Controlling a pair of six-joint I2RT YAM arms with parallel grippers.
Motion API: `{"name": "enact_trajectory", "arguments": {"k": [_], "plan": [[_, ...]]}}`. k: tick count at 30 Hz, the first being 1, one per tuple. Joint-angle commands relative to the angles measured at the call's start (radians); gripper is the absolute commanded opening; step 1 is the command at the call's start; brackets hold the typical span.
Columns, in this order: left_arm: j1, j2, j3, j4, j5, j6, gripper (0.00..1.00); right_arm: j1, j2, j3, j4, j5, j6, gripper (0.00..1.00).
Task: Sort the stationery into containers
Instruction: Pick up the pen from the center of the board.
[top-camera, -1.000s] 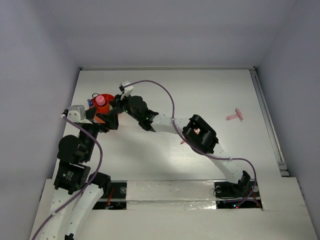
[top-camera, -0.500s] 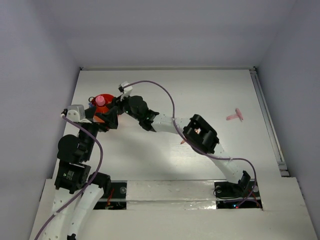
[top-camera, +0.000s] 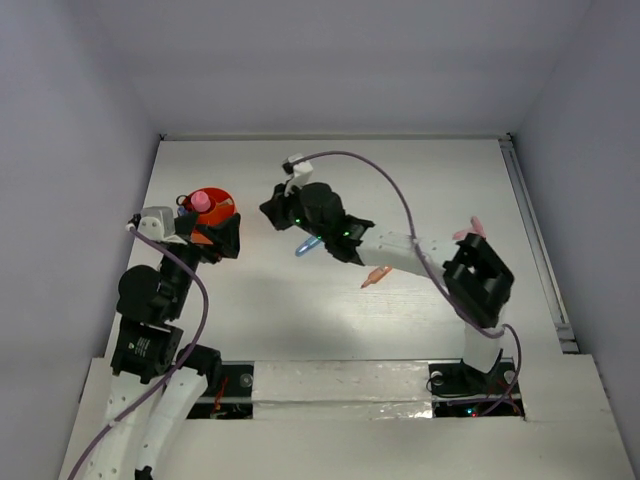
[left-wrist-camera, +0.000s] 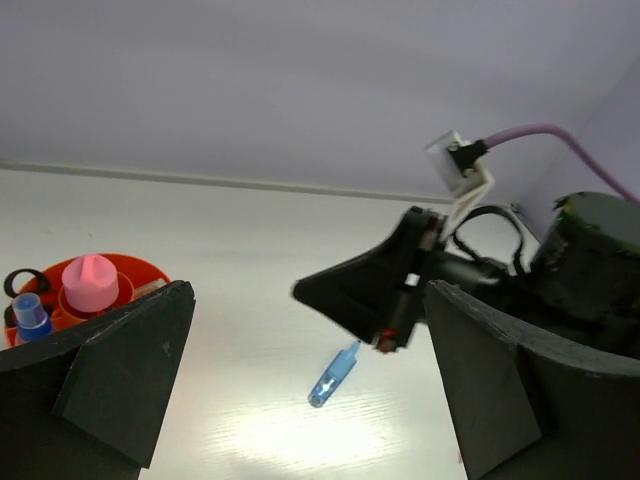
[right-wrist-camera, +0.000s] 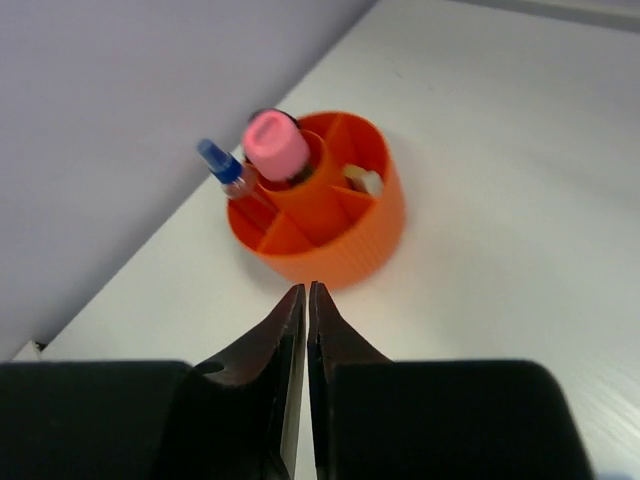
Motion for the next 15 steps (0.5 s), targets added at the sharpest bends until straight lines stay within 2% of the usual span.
{"name": "enact_trajectory", "arguments": {"k": [1, 3, 5, 6, 10, 12, 15], "plan": [[0.003, 0.033, -0.001, 0.062, 0.083, -0.015, 0.99, -0.063, -0.124, -0.166, -0.163, 0.036, 0.077, 0.11], [0.003, 0.045, 0.0, 0.062, 0.101, -0.024, 0.99, -0.083, -0.199, -0.292, -0.24, 0.042, 0.094, 0.12], [0.003, 0.049, -0.001, 0.062, 0.126, -0.035, 0.99, -0.096, -0.245, -0.365, -0.295, 0.046, 0.107, 0.21], [0.003, 0.051, -0.001, 0.086, 0.137, -0.042, 0.99, -0.105, -0.276, -0.413, -0.314, 0.024, 0.109, 0.34], [0.003, 0.059, -0.006, 0.105, 0.166, -0.072, 0.99, -0.105, -0.255, -0.415, -0.421, -0.1, 0.097, 0.52], [0.003, 0.063, -0.007, 0.111, 0.173, -0.079, 0.99, -0.096, -0.219, -0.368, -0.478, -0.094, 0.1, 0.61], [0.003, 0.063, -0.009, 0.108, 0.167, -0.081, 0.99, -0.086, -0.185, -0.326, -0.515, -0.074, 0.103, 0.67]]}}
